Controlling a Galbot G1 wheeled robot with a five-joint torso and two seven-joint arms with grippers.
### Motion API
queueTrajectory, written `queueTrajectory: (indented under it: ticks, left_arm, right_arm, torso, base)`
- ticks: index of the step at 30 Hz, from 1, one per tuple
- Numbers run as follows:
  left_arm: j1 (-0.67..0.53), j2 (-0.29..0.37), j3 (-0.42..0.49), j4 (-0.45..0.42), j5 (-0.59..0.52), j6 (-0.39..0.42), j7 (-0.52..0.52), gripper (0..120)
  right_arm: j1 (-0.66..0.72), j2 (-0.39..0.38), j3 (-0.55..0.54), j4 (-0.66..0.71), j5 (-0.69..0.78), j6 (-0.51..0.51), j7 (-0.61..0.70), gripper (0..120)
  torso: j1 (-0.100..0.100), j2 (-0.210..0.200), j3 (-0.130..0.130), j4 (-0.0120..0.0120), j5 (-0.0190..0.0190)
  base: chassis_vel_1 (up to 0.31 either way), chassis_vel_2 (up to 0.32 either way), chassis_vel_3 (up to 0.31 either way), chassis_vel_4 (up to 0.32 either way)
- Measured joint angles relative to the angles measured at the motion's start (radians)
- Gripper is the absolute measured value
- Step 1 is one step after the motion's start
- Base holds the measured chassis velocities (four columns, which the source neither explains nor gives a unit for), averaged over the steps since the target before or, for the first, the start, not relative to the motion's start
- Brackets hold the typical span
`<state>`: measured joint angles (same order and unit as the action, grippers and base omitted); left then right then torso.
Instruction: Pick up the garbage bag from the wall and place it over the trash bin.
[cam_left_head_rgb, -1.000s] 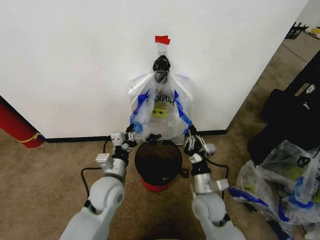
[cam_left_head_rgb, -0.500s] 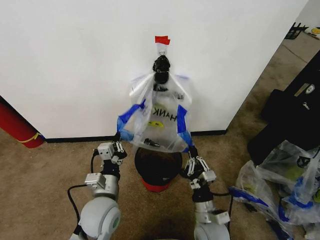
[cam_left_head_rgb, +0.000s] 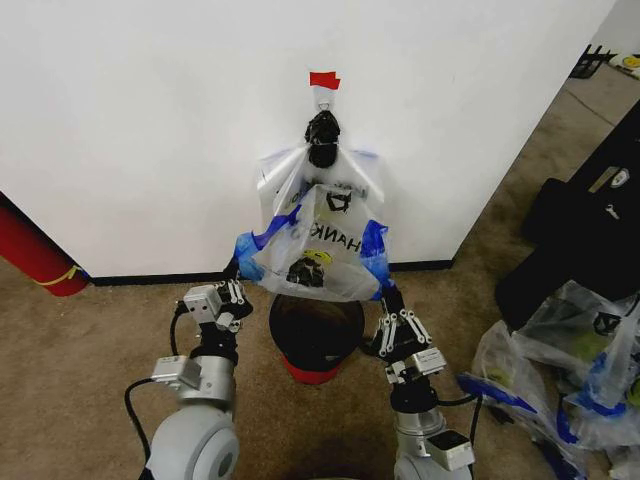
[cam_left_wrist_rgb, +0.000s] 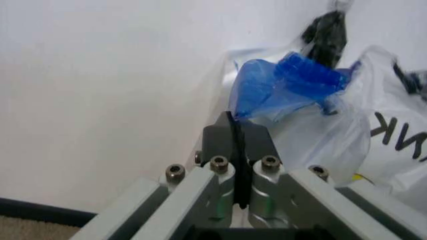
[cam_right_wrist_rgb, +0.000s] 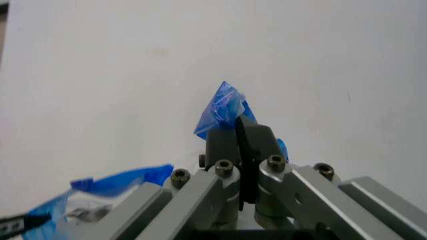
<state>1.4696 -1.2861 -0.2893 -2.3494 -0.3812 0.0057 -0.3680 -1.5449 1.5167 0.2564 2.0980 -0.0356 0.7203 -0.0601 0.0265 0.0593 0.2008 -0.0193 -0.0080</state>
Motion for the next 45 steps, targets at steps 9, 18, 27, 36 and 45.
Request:
queueTrajectory:
  ticks: [9,18,27,36,45]
  left_arm:
    - [0.011,0.006,-0.003,-0.034,-0.007,0.016,0.0,0]
    - [0.002,0.003,-0.005,0.069,-0.001,-0.008,-0.005,0]
    - [0.005,0.005,0.005,0.134,0.0,-0.022,-0.009,0]
    - [0.01,0.0,0.039,0.166,-0.001,-0.025,0.005,0]
    - [-0.042,0.095,0.051,0.235,0.094,-0.069,0.065,0]
  right_arm:
    - [0.018,0.005,-0.004,0.038,-0.001,-0.015,-0.005,0]
    - [0.054,0.011,0.001,-0.104,-0.04,0.019,-0.003,0]
    - [0.083,0.011,0.006,-0.196,-0.071,0.041,-0.001,0]
    - [0.157,0.003,0.153,-0.332,-0.074,0.099,-0.06,0]
    - [0.163,-0.061,0.131,-0.379,-0.004,0.078,-0.153,0]
  torso:
    - [0.0,0.0,0.0,0.0,0.0]
    - [0.0,0.0,0.0,0.0,-0.0001]
    - [0.0,0.0,0.0,0.0,-0.0001]
    - [0.0,0.0,0.0,-0.0001,0.0005]
    - [0.0,0.0,0.0,0.0001,0.0]
  base:
    - [0.0,0.0,0.0,0.0]
    - [0.0,0.0,0.0,0.0]
    - [0.0,0.0,0.0,0.0]
    - [0.0,0.0,0.0,0.0]
    - [0.0,0.0,0.0,0.0]
